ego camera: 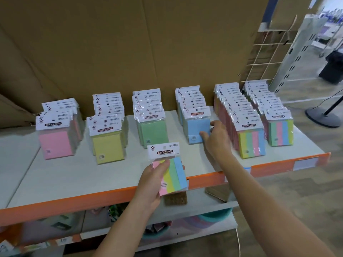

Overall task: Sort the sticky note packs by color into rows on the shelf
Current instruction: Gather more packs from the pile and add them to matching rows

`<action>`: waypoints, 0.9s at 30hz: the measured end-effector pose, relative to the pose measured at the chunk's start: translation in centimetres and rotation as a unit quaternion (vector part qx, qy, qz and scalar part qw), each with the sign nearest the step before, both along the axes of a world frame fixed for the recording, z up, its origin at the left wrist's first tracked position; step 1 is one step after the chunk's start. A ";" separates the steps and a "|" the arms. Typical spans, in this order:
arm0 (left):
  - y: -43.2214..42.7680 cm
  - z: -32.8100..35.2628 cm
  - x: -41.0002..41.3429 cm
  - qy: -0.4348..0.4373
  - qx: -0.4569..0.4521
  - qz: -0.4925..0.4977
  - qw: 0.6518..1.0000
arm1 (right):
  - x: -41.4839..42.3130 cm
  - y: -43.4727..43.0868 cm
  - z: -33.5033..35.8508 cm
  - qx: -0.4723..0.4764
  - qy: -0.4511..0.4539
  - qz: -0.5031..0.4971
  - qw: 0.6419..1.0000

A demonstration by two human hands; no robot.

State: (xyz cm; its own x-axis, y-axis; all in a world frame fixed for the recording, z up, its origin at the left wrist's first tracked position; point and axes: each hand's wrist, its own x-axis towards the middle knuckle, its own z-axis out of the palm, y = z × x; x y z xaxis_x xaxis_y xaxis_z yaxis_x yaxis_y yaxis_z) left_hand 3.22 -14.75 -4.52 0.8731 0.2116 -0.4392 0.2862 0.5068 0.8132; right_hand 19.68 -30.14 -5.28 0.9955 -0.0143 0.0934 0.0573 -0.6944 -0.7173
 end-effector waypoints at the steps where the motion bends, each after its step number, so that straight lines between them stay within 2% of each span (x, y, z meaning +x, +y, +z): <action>1: -0.6 0.1 0.2 -0.001 0.001 0.014 1.000 | 0.0 0.0 0.0 0.000 -0.005 0.006 1.000; 7: -3.5 0.7 1.4 -0.014 0.043 0.069 0.997 | -3.2 -1.7 1.5 0.058 0.000 0.050 0.997; 11: -4.8 0.4 2.2 -0.043 0.131 0.100 0.985 | -6.5 -3.6 2.7 0.191 0.080 0.136 0.969; 15: -6.5 0.7 3.4 -0.057 0.210 0.081 0.973 | -8.6 -6.0 3.4 0.162 0.079 0.184 0.966; 19: -9.0 1.1 4.6 -0.060 0.199 0.027 0.978 | -9.6 -8.6 3.4 0.144 0.087 0.130 0.977; 23: -11.1 0.6 5.1 -0.110 0.186 -0.042 0.976 | -10.5 -10.7 2.8 0.164 0.081 0.078 0.980; 27: -13.2 -0.3 5.3 -0.117 0.237 -0.126 0.956 | -10.1 -14.0 2.5 0.186 0.065 0.019 0.980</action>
State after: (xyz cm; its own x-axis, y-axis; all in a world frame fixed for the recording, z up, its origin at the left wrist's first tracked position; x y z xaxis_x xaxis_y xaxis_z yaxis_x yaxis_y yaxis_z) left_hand 8.56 -27.93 -4.79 0.9853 0.1077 -0.1325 0.1329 0.0034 0.9911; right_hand 9.62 -44.13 -2.82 0.9992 0.0133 -0.0389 -0.0309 -0.3823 -0.9235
